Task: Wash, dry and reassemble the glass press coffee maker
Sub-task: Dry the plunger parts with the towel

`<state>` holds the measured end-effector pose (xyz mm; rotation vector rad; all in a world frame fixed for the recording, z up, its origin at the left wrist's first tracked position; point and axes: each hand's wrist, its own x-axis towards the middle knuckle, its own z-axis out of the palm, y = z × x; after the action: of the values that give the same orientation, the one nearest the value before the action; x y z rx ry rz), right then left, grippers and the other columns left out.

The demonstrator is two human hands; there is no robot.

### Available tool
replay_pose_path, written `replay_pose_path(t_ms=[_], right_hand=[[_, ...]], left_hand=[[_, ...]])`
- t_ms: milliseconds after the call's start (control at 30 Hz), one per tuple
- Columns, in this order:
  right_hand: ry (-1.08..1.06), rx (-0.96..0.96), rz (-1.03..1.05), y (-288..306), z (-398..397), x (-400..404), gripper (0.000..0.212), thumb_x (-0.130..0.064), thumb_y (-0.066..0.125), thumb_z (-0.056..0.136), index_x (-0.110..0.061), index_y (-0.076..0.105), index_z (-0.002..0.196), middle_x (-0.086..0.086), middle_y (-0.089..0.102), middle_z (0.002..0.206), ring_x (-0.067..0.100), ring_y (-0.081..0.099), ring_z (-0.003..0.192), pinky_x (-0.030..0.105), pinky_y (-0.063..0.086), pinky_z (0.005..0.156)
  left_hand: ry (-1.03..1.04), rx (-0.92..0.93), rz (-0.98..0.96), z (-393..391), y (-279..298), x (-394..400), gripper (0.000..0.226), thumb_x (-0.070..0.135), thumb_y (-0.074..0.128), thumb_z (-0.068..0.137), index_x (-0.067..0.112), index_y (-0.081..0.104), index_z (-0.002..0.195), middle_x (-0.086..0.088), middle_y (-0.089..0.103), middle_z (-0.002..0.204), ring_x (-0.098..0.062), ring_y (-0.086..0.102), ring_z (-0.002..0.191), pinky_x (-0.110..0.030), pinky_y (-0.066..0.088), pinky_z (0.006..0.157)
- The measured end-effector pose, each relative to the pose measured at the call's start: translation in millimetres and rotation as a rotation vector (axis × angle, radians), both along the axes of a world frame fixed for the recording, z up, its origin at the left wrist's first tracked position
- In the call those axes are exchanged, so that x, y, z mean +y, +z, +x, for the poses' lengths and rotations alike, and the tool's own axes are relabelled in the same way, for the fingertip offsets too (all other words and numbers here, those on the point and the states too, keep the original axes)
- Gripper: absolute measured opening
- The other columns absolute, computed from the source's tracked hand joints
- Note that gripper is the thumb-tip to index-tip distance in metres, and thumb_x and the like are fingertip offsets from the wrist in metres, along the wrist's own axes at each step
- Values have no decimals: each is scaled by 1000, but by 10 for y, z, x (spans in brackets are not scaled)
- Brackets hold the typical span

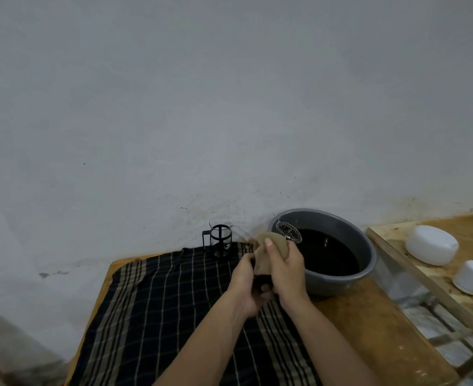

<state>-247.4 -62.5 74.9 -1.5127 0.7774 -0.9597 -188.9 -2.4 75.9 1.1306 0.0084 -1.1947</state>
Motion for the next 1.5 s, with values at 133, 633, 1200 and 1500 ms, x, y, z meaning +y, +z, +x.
replay_pose_path(t_ms=[133,633,1200,1500], right_hand=[[1,-356,479,-8,-57,-46,20,-26,57,95,-13,64,108,15,71,106,28,68,101,40,55,84],[208,227,-425,-56,-220,93,13,-34,59,93,-31,52,104,-5,65,95,5,64,87,25,54,76],[78,-29,-40,47,-160,-25,14,-27,49,99,-19,60,102,5,67,97,17,66,93,33,55,81],[105,-528,487,229,-351,-85,30,-28,48,99,-21,56,127,7,67,113,20,66,100,32,53,74]], left_hand=[[-30,115,31,116,-42,30,32,38,46,91,10,54,79,-7,54,56,-13,35,34,-16,26,34],[-91,154,-40,146,-64,46,59,61,59,80,4,70,93,-15,71,78,-27,67,65,-30,56,60],[-70,36,26,3,94,-3,38,52,56,82,16,63,73,0,57,57,-10,40,42,-21,33,45],[130,115,-11,119,75,18,43,43,34,94,6,52,85,-10,53,62,-13,33,33,-17,27,34]])
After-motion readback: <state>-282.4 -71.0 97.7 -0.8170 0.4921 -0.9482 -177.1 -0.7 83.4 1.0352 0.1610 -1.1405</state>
